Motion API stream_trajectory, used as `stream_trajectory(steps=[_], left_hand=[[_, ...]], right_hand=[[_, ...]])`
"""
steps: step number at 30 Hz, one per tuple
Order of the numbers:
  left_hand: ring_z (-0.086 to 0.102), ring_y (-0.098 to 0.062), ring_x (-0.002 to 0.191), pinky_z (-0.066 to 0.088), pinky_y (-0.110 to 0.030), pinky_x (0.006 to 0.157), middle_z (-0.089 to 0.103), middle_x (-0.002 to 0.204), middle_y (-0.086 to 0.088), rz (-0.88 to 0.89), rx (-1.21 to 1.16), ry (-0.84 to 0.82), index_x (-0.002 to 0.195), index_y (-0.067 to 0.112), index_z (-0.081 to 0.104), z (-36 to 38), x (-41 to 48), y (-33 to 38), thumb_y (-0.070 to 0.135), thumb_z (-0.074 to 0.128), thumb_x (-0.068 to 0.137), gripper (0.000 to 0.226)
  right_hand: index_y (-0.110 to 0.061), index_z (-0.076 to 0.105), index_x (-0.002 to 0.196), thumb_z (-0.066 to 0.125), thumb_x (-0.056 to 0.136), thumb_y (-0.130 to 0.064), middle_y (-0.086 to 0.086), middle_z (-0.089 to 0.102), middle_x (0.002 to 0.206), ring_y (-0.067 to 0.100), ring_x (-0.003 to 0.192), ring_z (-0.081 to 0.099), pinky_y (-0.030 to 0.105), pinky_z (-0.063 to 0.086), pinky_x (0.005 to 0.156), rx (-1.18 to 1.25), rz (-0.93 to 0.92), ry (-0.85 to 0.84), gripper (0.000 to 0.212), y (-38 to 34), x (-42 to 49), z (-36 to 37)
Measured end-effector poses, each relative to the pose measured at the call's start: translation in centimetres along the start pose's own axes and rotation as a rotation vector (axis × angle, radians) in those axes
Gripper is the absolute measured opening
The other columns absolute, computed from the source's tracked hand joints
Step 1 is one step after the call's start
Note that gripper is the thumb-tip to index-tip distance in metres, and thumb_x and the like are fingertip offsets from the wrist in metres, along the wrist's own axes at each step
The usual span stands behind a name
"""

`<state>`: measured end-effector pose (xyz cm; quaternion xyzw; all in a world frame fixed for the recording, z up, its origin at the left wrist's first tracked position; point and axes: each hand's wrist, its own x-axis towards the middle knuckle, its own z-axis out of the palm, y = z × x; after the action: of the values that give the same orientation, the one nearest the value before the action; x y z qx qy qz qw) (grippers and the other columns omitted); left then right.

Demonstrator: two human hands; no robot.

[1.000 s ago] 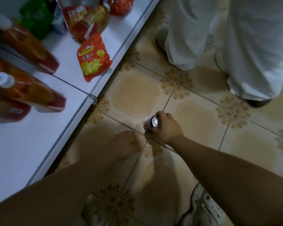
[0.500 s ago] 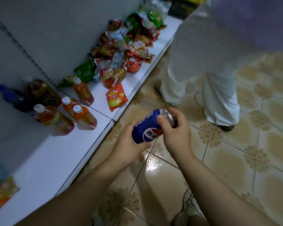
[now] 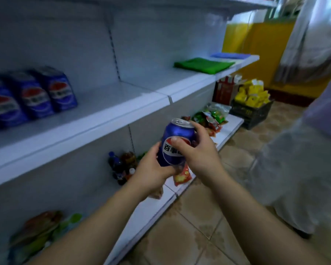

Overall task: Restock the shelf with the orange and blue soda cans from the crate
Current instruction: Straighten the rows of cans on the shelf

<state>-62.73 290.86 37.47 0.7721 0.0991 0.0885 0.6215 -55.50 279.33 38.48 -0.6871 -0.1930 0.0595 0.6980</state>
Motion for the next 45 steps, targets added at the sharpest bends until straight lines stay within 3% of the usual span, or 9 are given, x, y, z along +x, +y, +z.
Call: stream_trajectory(steps=[2,7,12,18,23,28,32,37,45], left_hand=[[0.065,-0.001,0.086,0.054,-0.015,0.068,0.067,0.099,0.009,0.023,0.015,0.095,0.108,0.034,0.053,-2.8,-1.4,1.8,0.004,0.079,0.069,0.056],[0.065,-0.008,0.093,0.056,-0.028,0.079,0.067,0.107,0.005,0.016,0.048,0.280,0.117,0.026,0.054,-9.9,-5.0,4.1,0.005,0.078,0.069,0.057],[0.064,-0.009,0.099,0.055,-0.033,0.085,0.066,0.110,0.008,-0.026,0.149,0.386,0.124,0.025,0.052,-15.7,-7.7,4.2,0.016,0.080,0.071,0.061],[0.043,-0.014,0.130,0.038,-0.028,0.099,0.041,0.146,0.007,-0.185,0.562,0.530,0.147,0.028,0.029,-22.8,-11.7,3.6,0.045,0.067,0.082,0.077],[0.045,-0.016,0.129,0.035,-0.027,0.103,0.039,0.149,0.001,-0.383,0.985,0.591,0.143,0.020,0.040,-28.8,-15.8,1.9,0.054,0.052,0.090,0.065],[0.044,-0.021,0.126,0.036,-0.038,0.104,0.047,0.142,-0.001,-0.581,1.220,0.540,0.136,0.024,0.047,-34.1,-18.1,-0.5,0.080,0.011,0.072,0.092],[0.014,-0.021,0.145,0.010,-0.057,0.113,0.013,0.159,0.005,-0.703,1.239,0.511,0.149,0.035,0.021,-36.1,-17.7,-1.9,0.072,0.018,0.088,0.071],[0.010,-0.019,0.146,0.009,-0.058,0.114,0.008,0.160,0.008,-0.704,1.207,0.521,0.149,0.039,0.014,-36.7,-17.2,-2.8,0.074,0.017,0.086,0.073],[0.011,-0.017,0.146,0.009,-0.055,0.115,0.009,0.160,0.009,-0.681,1.214,0.556,0.149,0.039,0.015,-36.9,-17.1,-3.3,0.077,0.018,0.084,0.075]], right_hand=[[-0.031,0.048,0.121,0.075,0.081,-0.024,-0.017,0.062,0.103,0.004,0.092,0.063,0.014,0.053,0.072,-0.015,-0.057,-0.069,0.048,-2.5,0.0,2.7],[-0.029,0.041,0.135,0.076,0.078,-0.024,-0.006,0.058,0.113,0.015,0.101,0.061,0.033,0.057,0.084,-0.067,-0.061,-0.337,0.068,-7.1,0.0,9.4],[-0.029,0.045,0.122,0.076,0.079,-0.023,-0.013,0.057,0.102,0.006,0.092,0.060,0.024,0.055,0.078,-0.054,-0.119,-0.478,0.053,-9.5,-0.2,15.5],[-0.030,0.042,0.133,0.076,0.079,-0.023,-0.012,0.054,0.111,0.015,0.107,0.057,0.036,0.051,0.092,-0.029,-0.104,-0.591,0.064,-9.6,0.2,21.9],[-0.029,0.035,0.143,0.077,0.079,-0.022,-0.007,0.051,0.124,0.018,0.114,0.053,0.038,0.048,0.094,-0.042,-0.073,-0.694,0.077,-8.9,0.7,26.9],[-0.027,0.035,0.142,0.076,0.081,-0.018,-0.008,0.051,0.118,0.015,0.107,0.053,0.031,0.044,0.088,-0.034,-0.103,-0.744,0.075,-8.4,1.3,31.1],[-0.032,0.026,0.146,0.076,0.081,-0.022,-0.007,0.048,0.127,0.017,0.118,0.051,0.033,0.043,0.097,-0.104,-0.154,-0.765,0.082,-7.1,2.0,33.6],[-0.039,0.006,0.151,0.078,0.078,-0.029,0.005,0.030,0.146,0.025,0.130,0.042,0.045,0.039,0.108,-0.320,-0.253,-0.708,0.103,-5.7,3.1,35.8],[-0.023,0.038,0.140,0.073,0.083,-0.025,0.000,0.055,0.132,0.017,0.117,0.055,0.028,0.045,0.090,-0.233,-0.261,-0.637,0.067,-3.6,3.9,38.5]])
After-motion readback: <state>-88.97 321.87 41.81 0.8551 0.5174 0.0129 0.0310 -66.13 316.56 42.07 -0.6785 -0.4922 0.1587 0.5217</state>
